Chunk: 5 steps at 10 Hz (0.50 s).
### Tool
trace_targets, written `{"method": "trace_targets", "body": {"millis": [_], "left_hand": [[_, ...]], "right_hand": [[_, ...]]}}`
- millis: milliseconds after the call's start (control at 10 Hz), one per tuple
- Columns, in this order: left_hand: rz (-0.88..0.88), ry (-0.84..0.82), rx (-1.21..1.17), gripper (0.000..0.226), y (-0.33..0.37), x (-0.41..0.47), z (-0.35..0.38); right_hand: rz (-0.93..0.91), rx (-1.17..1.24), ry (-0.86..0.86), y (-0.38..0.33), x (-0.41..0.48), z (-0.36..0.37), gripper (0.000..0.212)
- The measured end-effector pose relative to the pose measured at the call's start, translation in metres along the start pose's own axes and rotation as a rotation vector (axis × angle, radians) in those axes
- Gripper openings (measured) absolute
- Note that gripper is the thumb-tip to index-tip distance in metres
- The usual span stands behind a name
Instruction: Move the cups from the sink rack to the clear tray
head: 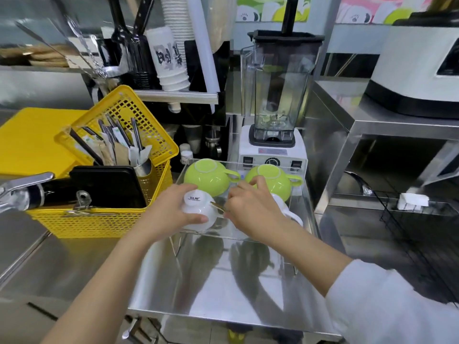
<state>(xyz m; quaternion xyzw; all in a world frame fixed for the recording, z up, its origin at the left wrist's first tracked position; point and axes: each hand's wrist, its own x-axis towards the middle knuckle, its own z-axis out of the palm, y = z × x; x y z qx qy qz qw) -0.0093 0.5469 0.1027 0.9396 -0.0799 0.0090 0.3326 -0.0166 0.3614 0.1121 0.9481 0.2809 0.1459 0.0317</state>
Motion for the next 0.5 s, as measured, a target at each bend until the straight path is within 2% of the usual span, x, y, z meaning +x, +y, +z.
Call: {"method": "trace_targets", "body": {"millis": [100,300,400,500], "left_hand": [[-0.005,0.043,0.041,0.079,0.000,-0.001,0.004],[0.016,0.058,0.042,0.076,0.001,-0.001,0.005],[0.025,0.022,0.057,0.075,0.004,-0.002,0.003],[0.084,0.082,0.056,0.075,0.011,-0.001,-0.003]], "right_hand": [[0.016,-0.022,-0.044,-0.002,0.010,0.002,0.010],[0.040,0.034,-0.086,0.004,0.019,0.007,0.027],[0.056,0.045,-0.098,0.001,0.015,0.003,0.016],[0.084,0.174,-0.072,0.010,0.009,-0.008,0.026]]}}
